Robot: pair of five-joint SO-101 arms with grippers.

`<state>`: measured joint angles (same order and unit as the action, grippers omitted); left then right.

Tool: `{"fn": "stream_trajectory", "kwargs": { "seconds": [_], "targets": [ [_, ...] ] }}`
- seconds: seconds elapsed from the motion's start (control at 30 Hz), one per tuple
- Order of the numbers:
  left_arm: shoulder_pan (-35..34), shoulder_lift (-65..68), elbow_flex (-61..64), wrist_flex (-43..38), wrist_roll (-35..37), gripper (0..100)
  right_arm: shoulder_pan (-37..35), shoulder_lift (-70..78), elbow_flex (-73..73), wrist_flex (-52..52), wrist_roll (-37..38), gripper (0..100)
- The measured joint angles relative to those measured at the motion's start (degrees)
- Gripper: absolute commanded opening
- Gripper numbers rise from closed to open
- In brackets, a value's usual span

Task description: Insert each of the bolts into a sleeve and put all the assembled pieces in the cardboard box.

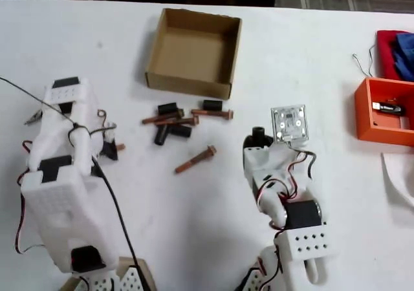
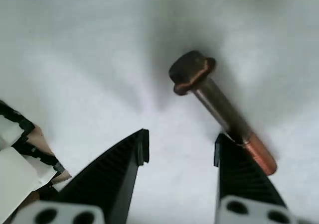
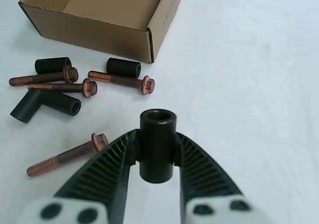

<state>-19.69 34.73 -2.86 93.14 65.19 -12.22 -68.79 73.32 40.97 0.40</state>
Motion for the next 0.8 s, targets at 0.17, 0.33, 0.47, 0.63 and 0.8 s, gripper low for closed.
{"fn": "stream_trajectory", "kwargs": {
  "seconds": [0.17, 0.33, 0.47, 0.63, 0.8],
  "targets": [
    [-0.4, 6.6, -8.1, 3.1, 0.0, 25, 0.0, 0.0, 0.0, 0.0, 0.0, 2.2],
    [-0.4, 11.3, -16.4, 8.7, -0.1, 25, 0.0, 0.0, 0.0, 0.0, 0.0, 2.2],
    [-0.4, 12.0, -17.3, 8.8, -0.1, 25, 0.0, 0.0, 0.0, 0.0, 0.0, 2.2],
    [-0.4, 12.3, -18.7, 8.8, -0.1, 25, 0.0, 0.0, 0.0, 0.0, 0.0, 2.2],
    [-0.4, 13.4, -21.9, 8.8, -0.1, 25, 0.0, 0.0, 0.0, 0.0, 0.0, 2.2]
  ]
}}
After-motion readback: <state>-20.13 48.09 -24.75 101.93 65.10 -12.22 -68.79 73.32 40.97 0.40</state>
